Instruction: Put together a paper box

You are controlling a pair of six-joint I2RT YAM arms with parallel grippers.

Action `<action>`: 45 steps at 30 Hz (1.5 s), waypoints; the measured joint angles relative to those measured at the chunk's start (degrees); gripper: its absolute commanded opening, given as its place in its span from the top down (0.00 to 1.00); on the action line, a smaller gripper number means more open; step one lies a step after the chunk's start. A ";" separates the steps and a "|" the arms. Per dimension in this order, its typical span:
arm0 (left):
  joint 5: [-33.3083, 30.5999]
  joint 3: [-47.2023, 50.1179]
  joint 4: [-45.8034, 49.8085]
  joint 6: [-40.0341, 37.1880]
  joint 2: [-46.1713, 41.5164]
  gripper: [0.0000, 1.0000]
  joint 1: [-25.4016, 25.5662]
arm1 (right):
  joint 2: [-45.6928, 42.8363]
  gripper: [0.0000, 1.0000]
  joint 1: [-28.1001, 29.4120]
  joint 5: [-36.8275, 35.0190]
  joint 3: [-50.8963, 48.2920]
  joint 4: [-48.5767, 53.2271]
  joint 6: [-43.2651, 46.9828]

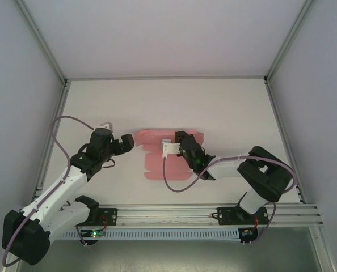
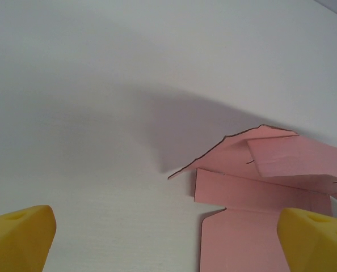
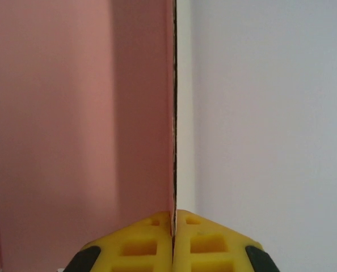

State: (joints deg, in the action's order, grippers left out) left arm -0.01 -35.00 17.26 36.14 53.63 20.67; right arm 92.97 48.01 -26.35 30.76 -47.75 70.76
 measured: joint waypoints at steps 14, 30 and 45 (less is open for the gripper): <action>1.79 -2.43 -3.74 -1.03 8.44 0.00 -0.02 | 7.56 1.00 0.26 0.66 -3.52 -19.06 4.33; 4.61 -8.39 -6.25 -3.93 20.87 0.00 0.00 | 5.64 1.00 0.26 1.31 -3.08 -15.28 2.47; 9.07 -10.56 -7.28 -7.96 28.46 0.00 1.46 | 5.03 1.00 0.26 1.36 -1.53 -11.45 -0.13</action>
State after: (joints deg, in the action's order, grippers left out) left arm 9.06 -45.56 9.98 28.18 82.08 22.13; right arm 98.00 48.27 -24.99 29.23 -59.20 70.63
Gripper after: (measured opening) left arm 0.998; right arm 0.049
